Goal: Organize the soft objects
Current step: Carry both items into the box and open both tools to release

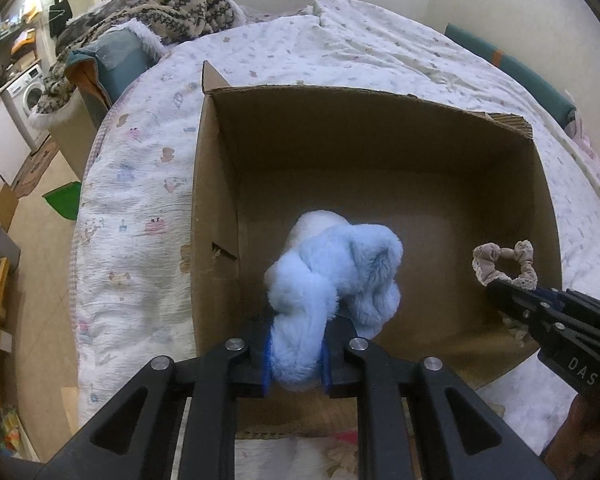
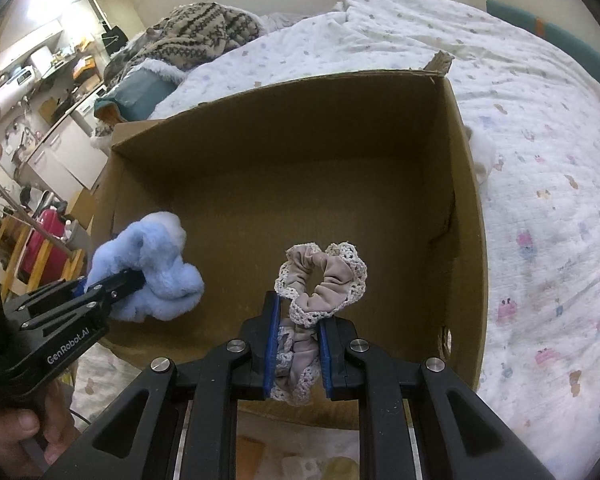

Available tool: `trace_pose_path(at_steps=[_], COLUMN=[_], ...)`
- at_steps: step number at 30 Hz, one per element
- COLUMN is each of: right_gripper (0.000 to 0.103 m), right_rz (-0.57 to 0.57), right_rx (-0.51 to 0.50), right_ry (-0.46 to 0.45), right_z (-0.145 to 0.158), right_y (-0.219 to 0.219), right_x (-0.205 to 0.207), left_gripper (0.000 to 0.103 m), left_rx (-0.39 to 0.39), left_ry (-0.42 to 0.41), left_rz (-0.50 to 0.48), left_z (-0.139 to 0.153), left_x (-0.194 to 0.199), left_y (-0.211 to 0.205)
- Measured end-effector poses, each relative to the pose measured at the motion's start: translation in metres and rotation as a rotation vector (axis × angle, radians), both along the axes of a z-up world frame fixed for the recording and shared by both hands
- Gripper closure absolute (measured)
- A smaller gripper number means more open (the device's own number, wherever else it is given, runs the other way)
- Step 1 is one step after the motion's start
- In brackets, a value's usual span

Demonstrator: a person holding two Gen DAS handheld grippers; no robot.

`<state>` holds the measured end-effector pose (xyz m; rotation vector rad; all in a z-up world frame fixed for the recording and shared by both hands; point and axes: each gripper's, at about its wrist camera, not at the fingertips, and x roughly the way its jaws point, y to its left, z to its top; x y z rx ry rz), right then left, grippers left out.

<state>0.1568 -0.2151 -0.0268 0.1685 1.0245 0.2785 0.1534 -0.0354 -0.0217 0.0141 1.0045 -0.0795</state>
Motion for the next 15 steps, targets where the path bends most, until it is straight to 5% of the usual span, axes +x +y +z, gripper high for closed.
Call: trace_pose_path(at_steps=[13,15], right_gripper=[0.083,0.083], right_rz=[0.000,-0.005], right_rx=[0.018,0.017], right_ry=[-0.005,-0.009], right_z=[0.0009,0.0019], right_y=[0.0012,0.0000], right_x=[0.0038,0.0037], left_gripper=[0.078,0.070], left_rx=[0.008,0.005], left_ry=[-0.009,-0.020], left_rz=[-0.014,-0.021], left_z=[0.0034,0.0059], left_x=[-0.0047,-0.0057], left_y=[-0.0031,-0.0038])
